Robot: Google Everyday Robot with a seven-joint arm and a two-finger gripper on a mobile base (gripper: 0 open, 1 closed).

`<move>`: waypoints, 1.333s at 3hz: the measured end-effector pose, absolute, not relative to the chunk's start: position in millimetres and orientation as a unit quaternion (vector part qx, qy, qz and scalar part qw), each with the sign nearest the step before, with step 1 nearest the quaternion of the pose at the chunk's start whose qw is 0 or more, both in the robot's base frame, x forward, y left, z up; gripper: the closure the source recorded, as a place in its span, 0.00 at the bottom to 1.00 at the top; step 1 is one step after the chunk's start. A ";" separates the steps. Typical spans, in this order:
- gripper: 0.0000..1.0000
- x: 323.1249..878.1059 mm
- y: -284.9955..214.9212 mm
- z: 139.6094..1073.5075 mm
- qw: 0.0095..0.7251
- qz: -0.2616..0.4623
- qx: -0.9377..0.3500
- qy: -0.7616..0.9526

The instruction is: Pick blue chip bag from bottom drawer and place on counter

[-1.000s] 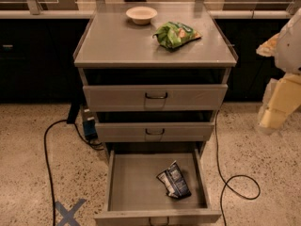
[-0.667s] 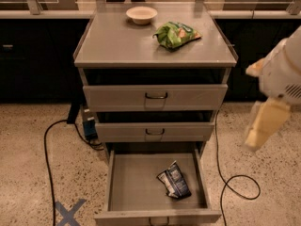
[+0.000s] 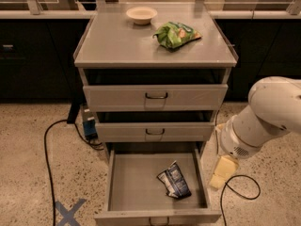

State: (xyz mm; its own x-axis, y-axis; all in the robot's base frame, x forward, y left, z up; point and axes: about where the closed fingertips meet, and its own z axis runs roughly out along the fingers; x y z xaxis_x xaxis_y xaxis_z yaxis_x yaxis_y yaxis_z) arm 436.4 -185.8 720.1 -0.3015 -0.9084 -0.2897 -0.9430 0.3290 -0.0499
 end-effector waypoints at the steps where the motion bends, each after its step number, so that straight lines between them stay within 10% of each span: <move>1: 0.00 436.4 -185.8 720.0 0.134 0.065 -0.576 0.804; 4: 0.00 474.4 -178.2 584.7 0.133 0.078 -0.552 0.819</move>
Offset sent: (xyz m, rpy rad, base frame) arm 0.0075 0.0006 -0.0443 0.0141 0.0271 -0.0408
